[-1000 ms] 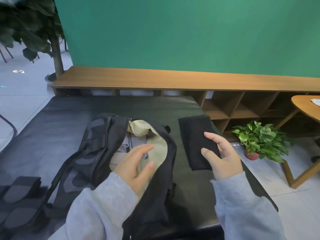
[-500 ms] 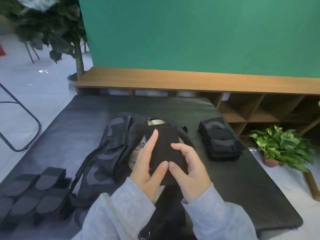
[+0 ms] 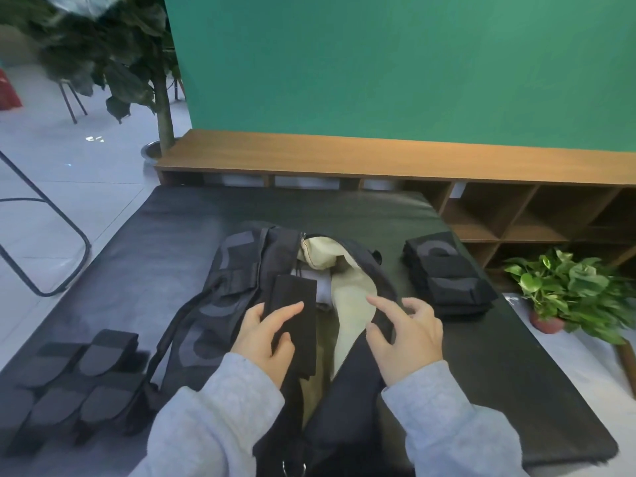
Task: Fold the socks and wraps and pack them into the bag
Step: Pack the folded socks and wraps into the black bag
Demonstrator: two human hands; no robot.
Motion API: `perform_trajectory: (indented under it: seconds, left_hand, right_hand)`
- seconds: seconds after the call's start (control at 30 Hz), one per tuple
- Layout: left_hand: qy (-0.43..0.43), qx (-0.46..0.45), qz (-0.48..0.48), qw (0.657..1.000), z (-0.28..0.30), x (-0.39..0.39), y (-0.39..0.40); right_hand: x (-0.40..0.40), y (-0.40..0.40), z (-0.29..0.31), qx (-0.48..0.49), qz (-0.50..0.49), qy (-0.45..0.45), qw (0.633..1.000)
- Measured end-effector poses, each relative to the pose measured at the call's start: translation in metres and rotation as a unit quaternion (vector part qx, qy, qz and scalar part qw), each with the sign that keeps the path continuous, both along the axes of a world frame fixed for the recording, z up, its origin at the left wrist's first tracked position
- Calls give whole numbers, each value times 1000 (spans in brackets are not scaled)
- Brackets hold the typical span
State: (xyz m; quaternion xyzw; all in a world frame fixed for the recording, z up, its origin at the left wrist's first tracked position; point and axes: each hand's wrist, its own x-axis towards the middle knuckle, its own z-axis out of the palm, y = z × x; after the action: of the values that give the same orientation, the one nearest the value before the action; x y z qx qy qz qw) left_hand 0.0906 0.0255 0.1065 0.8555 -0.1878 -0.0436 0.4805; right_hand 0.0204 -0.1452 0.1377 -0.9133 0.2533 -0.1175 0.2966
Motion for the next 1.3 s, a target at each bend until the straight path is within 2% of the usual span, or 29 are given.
perform_trajectory:
  seconds: [0.13, 0.27, 0.4, 0.57, 0.63, 0.67, 0.77, 0.87, 0.93, 1.03, 1.17, 1.3]
  left_hand:
    - [16, 72, -25, 997, -11, 2, -13]
    - [36, 181, -54, 981, -19, 8, -31]
    - [24, 340, -75, 937, -21, 11, -52]
    - [-20, 443, -110, 889, -27, 11, -63]
    - [-39, 455, -108, 883, -29, 12, -63]
    - [-31, 432, -105, 895, -32, 12, -62]
    - [-13, 276, -102, 956, -34, 13, -57]
    - [-29, 203, -131, 970, -28, 9, -55]
    - [-23, 264, -119, 957, -29, 9, -51]
    - [-66, 419, -97, 901, -29, 10, -47]
    - [-154, 435, -81, 883, -24, 7, -48]
    - [-110, 494, -102, 856, -35, 15, -47]
  right_hand:
    - [-1, -3, -2, 51, 38, 54, 996]
    - [-3, -2, 0, 70, 44, 15, 996]
    - [-5, -3, 2, 82, 49, -20, 995]
    - [-5, -8, 5, 84, 40, -28, 995]
    - [-6, -11, 6, 80, 38, -35, 995]
    - [-7, -12, 6, 78, 38, -38, 996]
    - [-9, -15, 6, 66, 43, -51, 996]
    - [-8, -15, 6, 57, 45, -59, 996]
    - [-7, -16, 5, 60, 42, -55, 996]
    - [-7, -16, 4, 68, 37, -47, 996]
    - [-6, -16, 4, 72, 34, -39, 996]
    - [-8, -16, 2, 75, 46, -35, 995]
